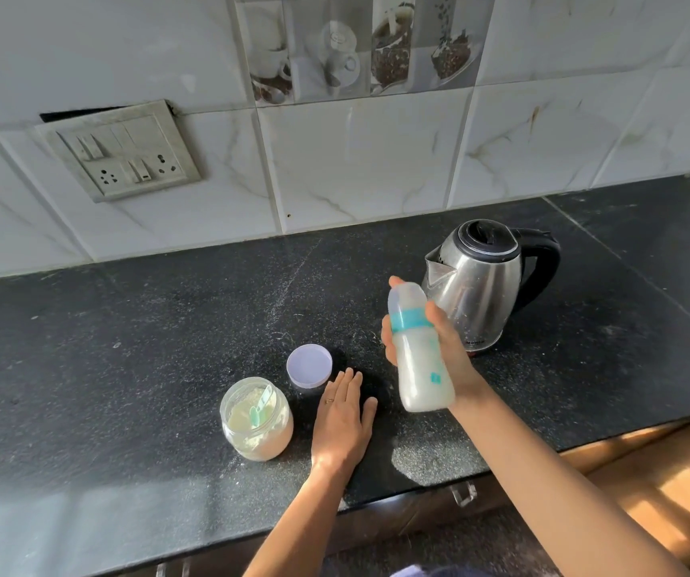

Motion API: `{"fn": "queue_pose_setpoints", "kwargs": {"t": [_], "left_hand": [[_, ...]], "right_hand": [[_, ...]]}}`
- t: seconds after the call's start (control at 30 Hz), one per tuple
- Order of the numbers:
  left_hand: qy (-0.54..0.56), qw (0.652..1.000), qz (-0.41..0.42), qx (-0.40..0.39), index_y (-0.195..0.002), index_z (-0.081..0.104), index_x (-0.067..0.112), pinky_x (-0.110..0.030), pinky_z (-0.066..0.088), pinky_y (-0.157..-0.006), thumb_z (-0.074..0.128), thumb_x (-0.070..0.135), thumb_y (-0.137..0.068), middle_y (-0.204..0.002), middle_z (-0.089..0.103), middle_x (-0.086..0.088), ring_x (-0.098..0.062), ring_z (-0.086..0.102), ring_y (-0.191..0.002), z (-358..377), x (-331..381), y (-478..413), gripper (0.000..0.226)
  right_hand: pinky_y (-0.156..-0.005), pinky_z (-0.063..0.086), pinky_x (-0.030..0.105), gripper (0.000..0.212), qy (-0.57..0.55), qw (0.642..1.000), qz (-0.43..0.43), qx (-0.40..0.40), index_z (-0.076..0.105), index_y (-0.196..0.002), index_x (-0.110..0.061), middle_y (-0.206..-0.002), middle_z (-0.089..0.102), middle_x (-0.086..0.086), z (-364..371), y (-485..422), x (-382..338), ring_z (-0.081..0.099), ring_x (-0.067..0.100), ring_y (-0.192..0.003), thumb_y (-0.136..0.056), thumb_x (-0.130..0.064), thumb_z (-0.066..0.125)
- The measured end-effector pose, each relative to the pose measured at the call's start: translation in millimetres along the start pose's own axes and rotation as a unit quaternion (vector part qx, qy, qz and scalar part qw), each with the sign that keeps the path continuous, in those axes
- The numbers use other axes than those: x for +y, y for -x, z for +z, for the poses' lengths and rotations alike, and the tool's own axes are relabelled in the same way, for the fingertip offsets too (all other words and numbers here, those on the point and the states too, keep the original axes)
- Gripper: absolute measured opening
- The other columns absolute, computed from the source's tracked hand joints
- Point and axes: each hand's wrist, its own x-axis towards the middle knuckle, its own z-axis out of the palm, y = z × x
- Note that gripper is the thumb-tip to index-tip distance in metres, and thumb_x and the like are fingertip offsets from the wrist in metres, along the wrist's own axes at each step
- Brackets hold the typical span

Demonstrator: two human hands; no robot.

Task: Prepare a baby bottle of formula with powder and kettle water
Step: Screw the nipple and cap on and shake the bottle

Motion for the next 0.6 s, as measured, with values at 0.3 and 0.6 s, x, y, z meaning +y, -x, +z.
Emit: {"fn": "queue_pose_setpoints", "kwargs": {"t": [0.3, 0.6], "left_hand": [[0.003, 1.0, 0.004, -0.01, -0.145, 0.035, 0.015, -0.02, -0.003, -0.115, 0.033, 0.041, -0.1, -0.154, 0.029, 0.0, -0.009, 0.015, -0.144, -3, -2, 2, 0.052], [0.0, 1.0, 0.014, -0.009, -0.146, 0.034, 0.015, -0.02, -0.003, -0.115, 0.008, 0.053, -0.089, -0.154, 0.03, 0.0, -0.01, 0.015, -0.144, -2, -3, 3, 0.073]], "right_hand": [[-0.057, 0.059, 0.03, 0.056, -0.063, 0.981, 0.016, 0.184, 0.05, -0.133, -0.013, -0.118, 0.064, 0.016, -3, -7, -4, 0.069, 0.023, -0.073, -0.09, -0.049, 0.054], [-0.07, 0.059, 0.028, 0.061, -0.047, 0.983, -0.049, 0.169, 0.052, -0.13, -0.012, -0.122, 0.063, 0.014, 5, -9, -2, 0.068, 0.025, -0.1, -0.08, -0.045, 0.062]]}}
